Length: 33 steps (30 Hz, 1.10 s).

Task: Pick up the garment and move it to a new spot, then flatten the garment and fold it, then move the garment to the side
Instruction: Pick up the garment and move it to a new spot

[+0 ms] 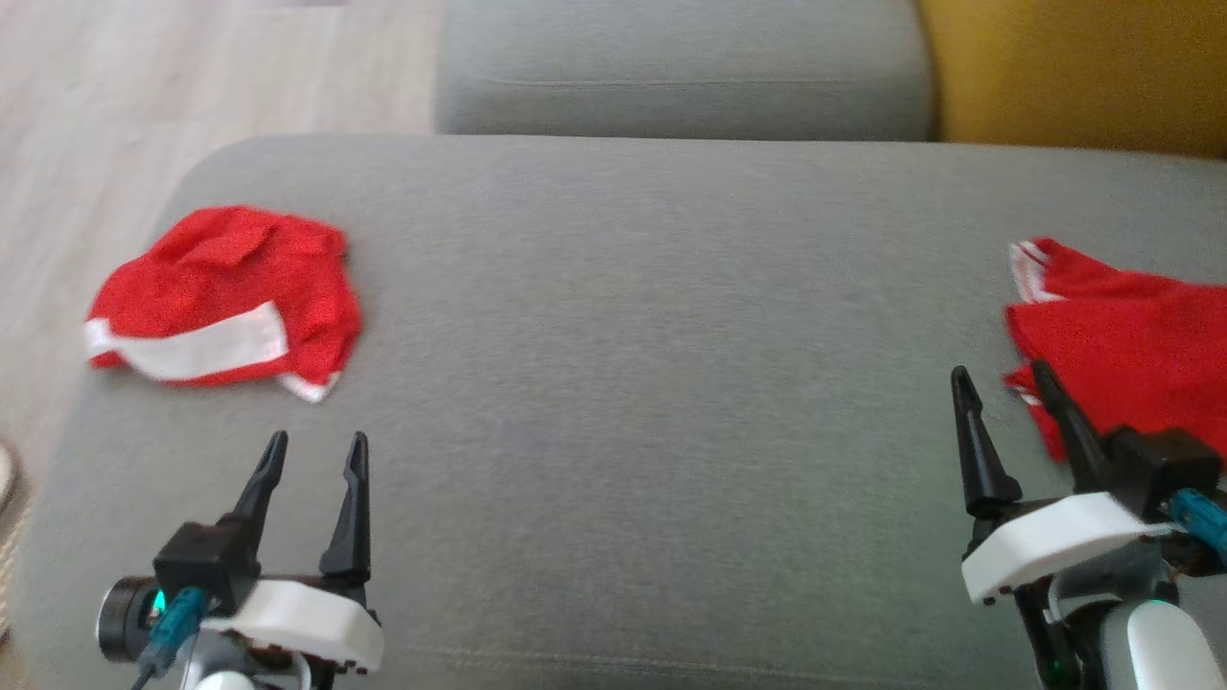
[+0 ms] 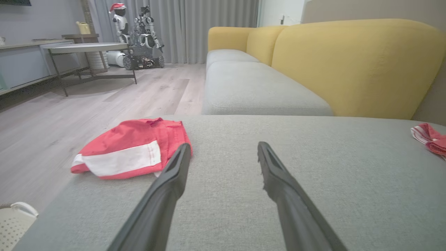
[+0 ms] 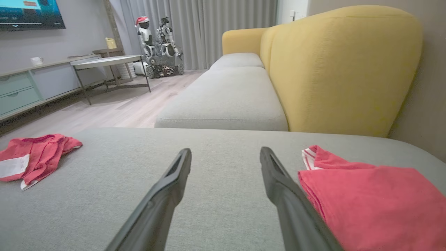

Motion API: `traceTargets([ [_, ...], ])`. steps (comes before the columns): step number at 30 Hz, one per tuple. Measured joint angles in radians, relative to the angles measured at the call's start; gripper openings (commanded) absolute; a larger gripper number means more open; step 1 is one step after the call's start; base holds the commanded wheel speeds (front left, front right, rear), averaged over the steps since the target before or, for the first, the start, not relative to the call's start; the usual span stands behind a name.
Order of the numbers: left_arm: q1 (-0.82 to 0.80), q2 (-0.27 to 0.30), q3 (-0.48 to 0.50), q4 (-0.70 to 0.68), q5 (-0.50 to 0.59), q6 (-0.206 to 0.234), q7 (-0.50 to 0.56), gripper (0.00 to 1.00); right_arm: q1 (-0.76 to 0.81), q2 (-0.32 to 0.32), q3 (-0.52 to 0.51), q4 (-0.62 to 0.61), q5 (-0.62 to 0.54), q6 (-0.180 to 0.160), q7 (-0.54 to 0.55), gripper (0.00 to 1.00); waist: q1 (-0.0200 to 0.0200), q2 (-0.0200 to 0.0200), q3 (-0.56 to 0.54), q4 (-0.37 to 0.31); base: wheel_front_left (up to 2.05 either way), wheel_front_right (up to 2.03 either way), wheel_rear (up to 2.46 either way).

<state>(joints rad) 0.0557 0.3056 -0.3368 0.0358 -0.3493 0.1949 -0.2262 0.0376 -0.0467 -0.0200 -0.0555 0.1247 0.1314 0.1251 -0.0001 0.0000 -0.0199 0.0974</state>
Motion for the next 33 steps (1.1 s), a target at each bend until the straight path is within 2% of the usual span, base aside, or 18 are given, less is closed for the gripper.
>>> traceTargets([
  [13,0.001,0.012,0.029,-0.006,-0.015,0.017,-0.004,1.00,0.012,0.001,0.030,-0.016,-0.009,0.000,0.006,1.00,0.0000,0.0000,-0.008,0.222,0.00,0.00,0.00],
  [18,0.001,0.015,0.029,-0.011,-0.016,0.017,-0.004,1.00,0.012,0.002,0.035,-0.008,-0.002,0.000,0.006,1.00,0.0000,0.0000,-0.013,0.284,0.00,0.00,0.00],
  [23,0.001,0.016,0.029,-0.015,-0.016,0.018,-0.004,1.00,0.012,0.002,0.035,-0.004,-0.002,0.000,0.006,1.00,0.0000,0.0000,-0.016,0.309,0.00,0.00,0.00],
  [33,0.001,0.017,0.029,-0.017,-0.016,0.025,-0.005,1.00,0.012,0.002,0.035,-0.003,0.002,0.000,0.006,1.00,0.0000,0.0000,-0.011,0.305,0.00,0.00,0.00],
])
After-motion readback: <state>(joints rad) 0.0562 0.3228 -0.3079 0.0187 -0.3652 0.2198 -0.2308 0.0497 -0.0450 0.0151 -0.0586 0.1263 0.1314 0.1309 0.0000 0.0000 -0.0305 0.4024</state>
